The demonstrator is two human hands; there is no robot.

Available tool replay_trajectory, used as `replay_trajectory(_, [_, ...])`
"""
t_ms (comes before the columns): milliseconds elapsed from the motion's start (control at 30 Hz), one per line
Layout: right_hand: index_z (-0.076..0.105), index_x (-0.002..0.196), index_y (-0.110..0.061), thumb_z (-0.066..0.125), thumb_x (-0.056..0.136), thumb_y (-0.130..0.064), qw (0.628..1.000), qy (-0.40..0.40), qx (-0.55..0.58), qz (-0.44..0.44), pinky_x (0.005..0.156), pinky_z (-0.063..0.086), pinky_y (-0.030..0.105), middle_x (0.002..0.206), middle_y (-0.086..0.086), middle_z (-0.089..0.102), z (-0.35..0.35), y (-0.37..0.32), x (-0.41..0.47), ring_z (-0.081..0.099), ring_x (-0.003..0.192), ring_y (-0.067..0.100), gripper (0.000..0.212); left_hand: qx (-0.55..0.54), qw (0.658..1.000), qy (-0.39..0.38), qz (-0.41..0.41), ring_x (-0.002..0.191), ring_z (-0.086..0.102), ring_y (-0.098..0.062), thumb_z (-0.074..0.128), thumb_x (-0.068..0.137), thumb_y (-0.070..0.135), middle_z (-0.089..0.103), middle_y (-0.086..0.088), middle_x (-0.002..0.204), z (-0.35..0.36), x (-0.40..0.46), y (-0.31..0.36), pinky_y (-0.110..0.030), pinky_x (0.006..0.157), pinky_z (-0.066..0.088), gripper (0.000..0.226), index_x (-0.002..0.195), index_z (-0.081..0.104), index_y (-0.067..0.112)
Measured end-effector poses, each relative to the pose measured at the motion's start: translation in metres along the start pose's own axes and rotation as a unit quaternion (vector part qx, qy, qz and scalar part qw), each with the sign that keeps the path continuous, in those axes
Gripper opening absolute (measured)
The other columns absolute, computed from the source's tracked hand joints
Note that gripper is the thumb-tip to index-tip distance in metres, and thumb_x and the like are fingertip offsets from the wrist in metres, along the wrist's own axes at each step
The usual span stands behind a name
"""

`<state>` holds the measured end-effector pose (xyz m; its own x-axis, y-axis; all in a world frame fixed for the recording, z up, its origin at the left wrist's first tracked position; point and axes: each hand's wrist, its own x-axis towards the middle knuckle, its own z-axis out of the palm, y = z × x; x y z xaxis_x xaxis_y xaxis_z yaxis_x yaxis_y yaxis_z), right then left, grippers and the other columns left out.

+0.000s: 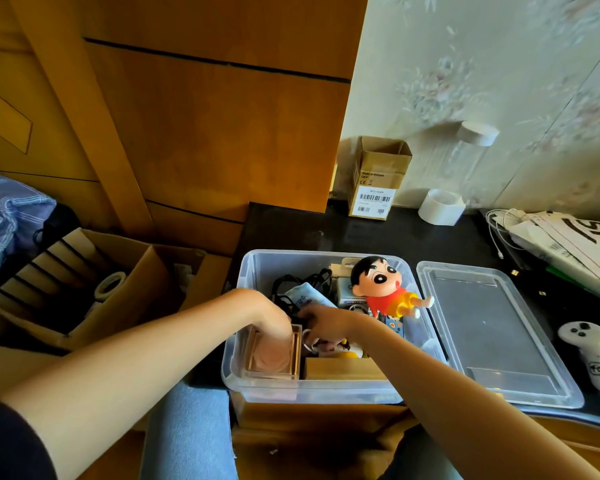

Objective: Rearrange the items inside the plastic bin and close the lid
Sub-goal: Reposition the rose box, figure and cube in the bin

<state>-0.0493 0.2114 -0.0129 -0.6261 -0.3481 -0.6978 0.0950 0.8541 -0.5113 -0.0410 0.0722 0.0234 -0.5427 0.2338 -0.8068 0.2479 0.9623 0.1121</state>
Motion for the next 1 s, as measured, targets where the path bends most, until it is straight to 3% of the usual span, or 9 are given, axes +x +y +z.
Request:
replay_trajectory(100, [0.036, 0.137, -0.018, 0.052, 0.086, 0.008, 0.999, 0.013, 0.007, -0.046, 0.076, 0.046, 0.03, 0.137, 0.019, 0.046, -0.001, -0.001, -0.007, 0.054, 0.099, 0.029, 0.06, 0.013, 1.0, 0.001, 0.001, 0.109, 0.053, -0.025, 0.04, 0.096, 0.024, 0.052, -0.014, 0.13, 0.005, 0.002, 0.001, -0.031, 0.087, 0.043, 0.041, 0.133, 0.044, 0.007])
replay_trajectory(167, [0.026, 0.144, -0.016, 0.051, 0.084, 0.012, 0.997, 0.015, -0.014, -0.079, 0.095, 0.042, 0.031, 0.144, 0.013, 0.039, 0.002, -0.001, -0.01, 0.043, 0.127, 0.027, 0.071, 0.014, 1.0, -0.001, -0.002, 0.117, 0.051, -0.027, 0.041, 0.095, 0.026, 0.05, -0.013, 0.133, 0.006, 0.001, 0.002, -0.033, 0.091, 0.043, 0.046, 0.138, 0.038, 0.009])
replay_trajectory(233, [0.019, 0.148, -0.015, 0.052, 0.083, 0.013, 0.995, 0.019, -0.022, -0.095, 0.106, 0.035, 0.033, 0.148, 0.01, 0.034, 0.005, 0.0, -0.012, 0.033, 0.137, 0.025, 0.078, 0.002, 1.0, -0.004, -0.003, 0.118, 0.05, -0.027, 0.04, 0.096, 0.027, 0.049, -0.013, 0.134, 0.006, 0.0, 0.002, -0.032, 0.091, 0.042, 0.047, 0.138, 0.037, 0.009])
replay_trajectory(367, [0.037, 0.14, -0.008, 0.056, 0.086, 0.002, 0.992, 0.038, -0.089, -0.086, 0.105, 0.04, 0.033, 0.136, 0.009, 0.049, 0.001, -0.003, -0.018, 0.046, 0.127, 0.023, 0.058, -0.064, 0.997, -0.035, -0.002, 0.128, 0.043, -0.029, 0.035, 0.096, 0.044, 0.042, -0.013, 0.143, 0.002, -0.001, 0.001, -0.036, 0.102, 0.036, 0.056, 0.142, 0.035, 0.011])
replay_trajectory(467, [0.06, 0.097, -0.007, 0.051, 0.089, -0.006, 0.968, 0.032, -0.241, -0.07, 0.078, 0.046, 0.024, 0.091, 0.005, 0.06, -0.002, -0.002, -0.023, 0.056, 0.089, 0.021, 0.012, -0.059, 0.998, -0.033, -0.002, 0.138, 0.031, -0.028, 0.039, 0.091, 0.06, 0.031, -0.011, 0.151, 0.003, 0.001, 0.004, -0.037, 0.109, 0.028, 0.076, 0.147, 0.025, 0.01])
replay_trajectory(600, [0.064, 0.113, -0.006, 0.046, 0.091, -0.006, 0.95, 0.024, -0.304, -0.071, 0.091, 0.044, 0.03, 0.117, 0.01, 0.062, -0.002, 0.002, -0.026, 0.055, 0.107, 0.026, 0.029, -0.045, 0.999, 0.003, 0.002, 0.121, 0.049, -0.025, 0.048, 0.091, 0.048, 0.048, -0.01, 0.137, 0.008, 0.008, 0.008, -0.031, 0.095, 0.042, 0.061, 0.138, 0.041, 0.009])
replay_trajectory(733, [0.052, 0.125, -0.001, 0.036, 0.097, -0.007, 0.941, -0.053, -0.333, -0.03, 0.088, 0.042, 0.036, 0.123, 0.019, 0.055, 0.01, -0.003, -0.02, 0.053, 0.104, 0.031, 0.033, -0.039, 0.999, 0.004, 0.001, 0.107, 0.054, -0.023, 0.047, 0.089, 0.049, 0.055, -0.009, 0.126, 0.005, 0.01, 0.008, -0.028, 0.081, 0.043, 0.053, 0.127, 0.052, 0.011])
replay_trajectory(900, [0.05, 0.126, 0.001, 0.027, 0.103, -0.027, 0.939, -0.105, -0.327, -0.005, 0.097, 0.036, 0.035, 0.127, 0.02, 0.053, 0.017, -0.011, -0.012, 0.049, 0.117, 0.032, 0.043, -0.018, 1.0, -0.009, -0.023, 0.113, 0.054, -0.027, 0.047, 0.083, 0.058, 0.055, -0.009, 0.127, -0.003, 0.013, 0.008, -0.031, 0.084, 0.042, 0.056, 0.119, 0.057, 0.017])
replay_trajectory(1000, [0.045, 0.131, 0.003, 0.026, 0.103, -0.019, 0.937, -0.107, -0.334, 0.007, 0.099, 0.032, 0.034, 0.13, 0.022, 0.05, 0.015, -0.009, -0.013, 0.045, 0.121, 0.034, 0.041, -0.049, 0.997, -0.041, -0.039, 0.105, 0.057, -0.028, 0.044, 0.075, 0.065, 0.058, -0.013, 0.121, -0.007, 0.013, 0.005, -0.037, 0.093, 0.048, 0.057, 0.103, 0.056, 0.017])
